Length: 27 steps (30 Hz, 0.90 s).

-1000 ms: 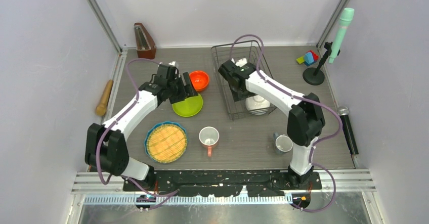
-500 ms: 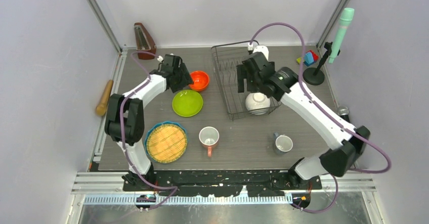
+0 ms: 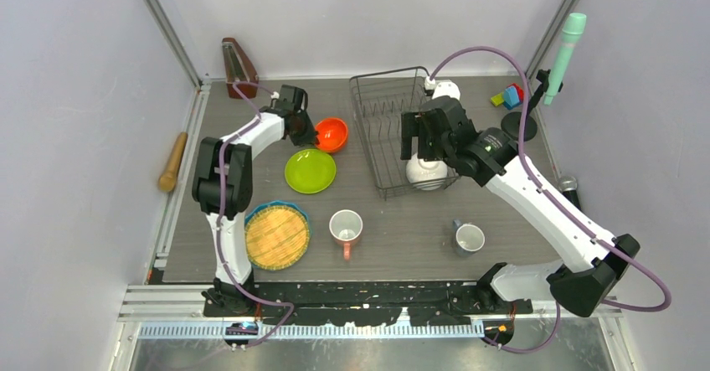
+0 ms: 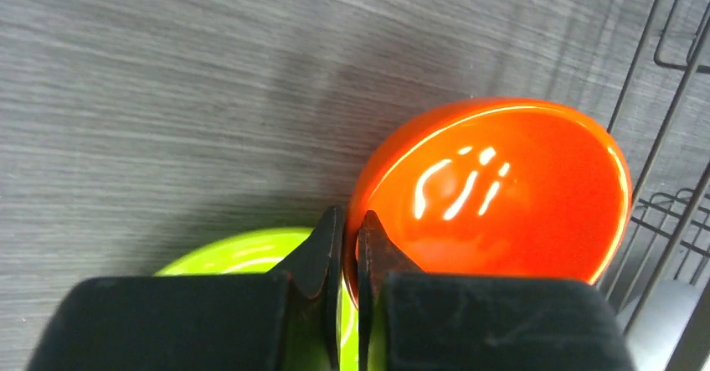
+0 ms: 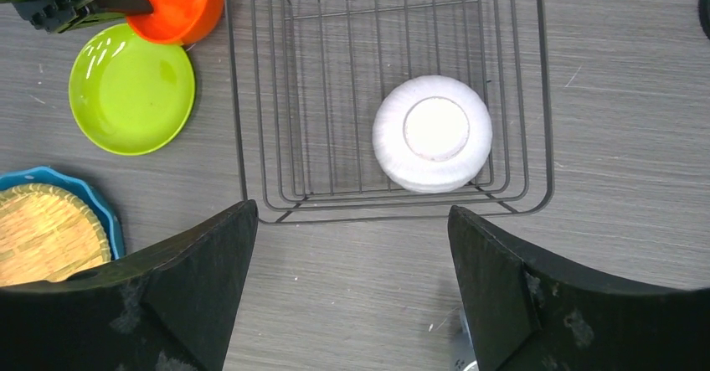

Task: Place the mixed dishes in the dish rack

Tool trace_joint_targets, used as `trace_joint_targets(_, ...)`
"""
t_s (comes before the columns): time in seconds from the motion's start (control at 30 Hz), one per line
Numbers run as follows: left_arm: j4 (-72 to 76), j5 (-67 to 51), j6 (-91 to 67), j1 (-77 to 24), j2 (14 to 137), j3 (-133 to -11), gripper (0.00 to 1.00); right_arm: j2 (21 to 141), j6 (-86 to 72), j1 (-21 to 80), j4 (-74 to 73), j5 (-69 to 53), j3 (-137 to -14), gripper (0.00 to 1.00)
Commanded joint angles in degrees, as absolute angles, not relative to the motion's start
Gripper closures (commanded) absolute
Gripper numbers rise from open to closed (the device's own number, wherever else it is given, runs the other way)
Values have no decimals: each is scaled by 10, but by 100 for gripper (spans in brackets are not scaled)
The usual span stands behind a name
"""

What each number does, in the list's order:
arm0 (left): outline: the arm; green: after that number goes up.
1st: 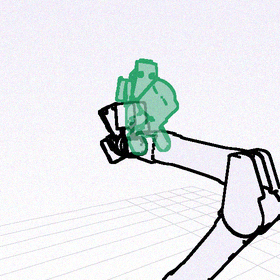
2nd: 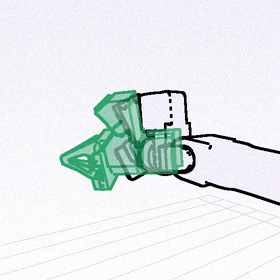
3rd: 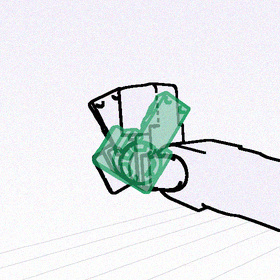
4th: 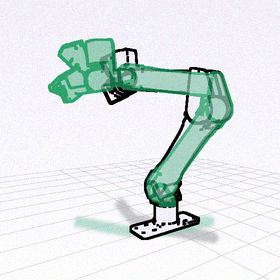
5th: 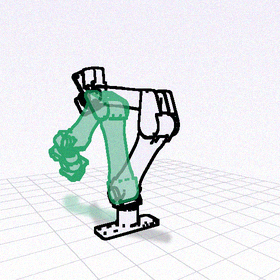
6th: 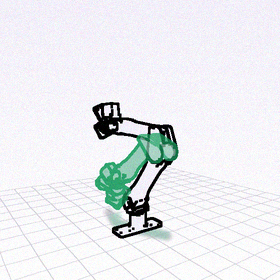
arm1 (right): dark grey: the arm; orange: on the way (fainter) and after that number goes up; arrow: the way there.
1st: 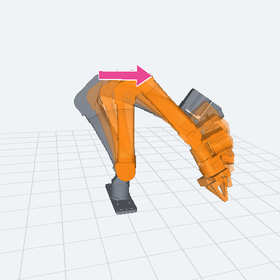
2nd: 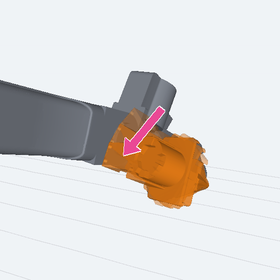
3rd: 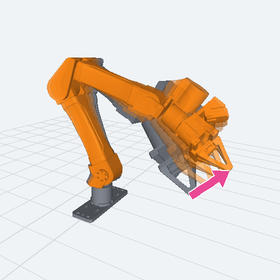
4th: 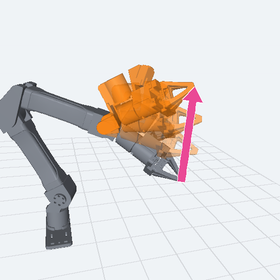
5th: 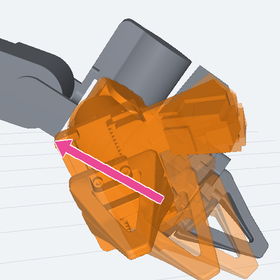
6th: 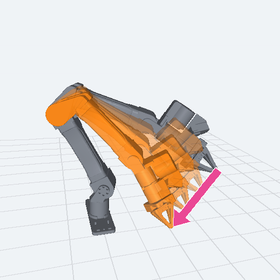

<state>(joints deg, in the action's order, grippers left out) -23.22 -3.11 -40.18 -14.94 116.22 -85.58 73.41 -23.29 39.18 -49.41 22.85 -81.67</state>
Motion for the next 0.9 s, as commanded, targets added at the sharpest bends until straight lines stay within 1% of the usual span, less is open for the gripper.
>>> trace_joint_targets(0.0, -259, -104, -376, -141, 1137, -896, 100, 707, -247, 391, -482, 201, -811, 9)
trace_joint_targets(0.17, -265, -140, -374, -132, 1033, -860, 100, 657, -264, 391, -417, 118, -760, 9)
trace_joint_targets(0.27, -258, -205, -393, -131, 965, -821, 100, 635, -288, 391, -362, 55, -732, 9)
trace_joint_targets(0.43, -138, -350, -502, -135, 859, -694, 100, 595, -362, 391, -230, -56, -645, 8)
trace_joint_targets(0.5, -91, -391, -545, -142, 825, -654, 100, 584, -406, 391, -154, -89, -605, 8)
trace_joint_targets(0.53, -80, -403, -558, -149, 812, -642, 100, 582, -439, 391, -93, -101, -591, 8)
trace_joint_targets(0.6, -74, -412, -572, -166, 787, -627, 100, 579, -485, 391, -5, -131, -552, 7)
trace_joint_targets(0.67, -74, -414, -580, -181, 765, -620, 100, 584, -507, 392, 45, -158, -533, 3)
trace_joint_targets(0.7, -75, -414, -584, -187, 755, -615, 100, 593, -510, 393, 50, -167, -534, 1)
trace_joint_targets(0.8, -76, -411, -591, -196, 733, -608, 100, 607, -494, 401, 43, -171, -546, 0)
trace_joint_targets(0.87, -82, -411, -591, -198, 728, -607, 100, 607, -484, 406, 43, -148, -546, 0)
